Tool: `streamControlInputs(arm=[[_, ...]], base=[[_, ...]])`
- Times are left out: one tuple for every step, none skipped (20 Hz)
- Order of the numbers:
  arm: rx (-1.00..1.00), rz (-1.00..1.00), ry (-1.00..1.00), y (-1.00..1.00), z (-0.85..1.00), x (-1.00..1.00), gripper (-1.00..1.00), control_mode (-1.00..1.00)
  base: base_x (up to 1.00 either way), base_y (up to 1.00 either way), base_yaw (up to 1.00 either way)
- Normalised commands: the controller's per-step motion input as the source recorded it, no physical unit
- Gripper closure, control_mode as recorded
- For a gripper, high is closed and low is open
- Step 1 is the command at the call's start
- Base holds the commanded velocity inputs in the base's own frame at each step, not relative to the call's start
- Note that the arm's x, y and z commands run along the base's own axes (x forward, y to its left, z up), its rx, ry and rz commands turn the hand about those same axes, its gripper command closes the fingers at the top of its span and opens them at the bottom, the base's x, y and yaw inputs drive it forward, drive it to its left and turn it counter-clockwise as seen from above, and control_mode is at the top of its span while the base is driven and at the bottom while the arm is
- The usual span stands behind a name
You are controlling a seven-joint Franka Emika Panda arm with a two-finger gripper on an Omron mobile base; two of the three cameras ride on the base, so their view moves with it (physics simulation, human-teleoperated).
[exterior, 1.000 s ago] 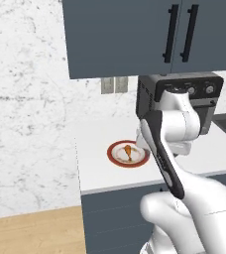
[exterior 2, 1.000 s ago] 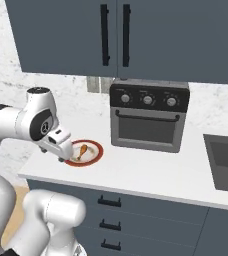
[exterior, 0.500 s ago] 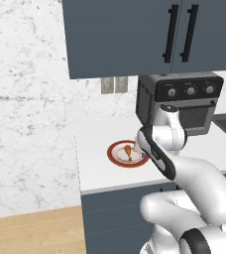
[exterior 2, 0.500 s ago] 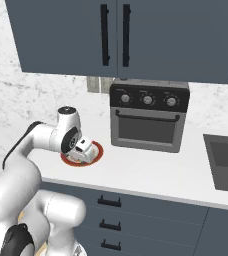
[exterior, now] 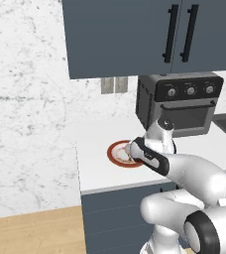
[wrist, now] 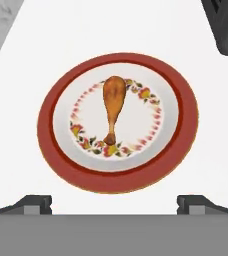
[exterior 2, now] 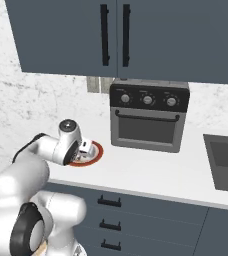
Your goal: Pick up the knife from the drawer and place it on the cutting board. Then place the meat from the plate to the cutting board.
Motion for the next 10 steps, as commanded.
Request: streamControlInputs(arm=[[0.00, 0.03, 0.00, 0.35, 0.09, 0.84, -1.00, -1.00], [0.00, 0.01, 0.07, 0.39, 0.06, 0.85, -1.00, -1.00], [0.00, 0.00, 0.18, 0.36, 0.11, 0.84, -1.00, -1.00], [0.00, 0.00, 0.23, 0.33, 0.14, 0.82, -1.00, -1.00], [0.00, 0.00, 0.22, 0.21, 0.16, 0.82, -1.00, -1.00], [0.00, 0.00, 0.23, 0.20, 0.16, 0.83, -1.00, -1.00], [0.00, 0.00, 0.26, 0.06, 0.11, 0.85, -1.00, -1.00], [0.00, 0.00, 0.27, 0.00, 0.07, 0.66, -1.00, -1.00], [-0.01, 0.00, 0.27, 0.00, 0.00, 0.61, -1.00, -1.00], [-0.01, -0.01, 0.29, 0.00, 0.00, 0.48, -1.00, -1.00]], base=[[0.00, 0.00, 0.00], [0.00, 0.00, 0.00], [0.00, 0.00, 0.00], [0.00, 0.00, 0.00], [0.00, 0.00, 0.00], [0.00, 0.00, 0.00], [0.00, 0.00, 0.00], [0.00, 0.00, 0.00], [0.00, 0.00, 0.00], [0.00, 0.00, 0.00]])
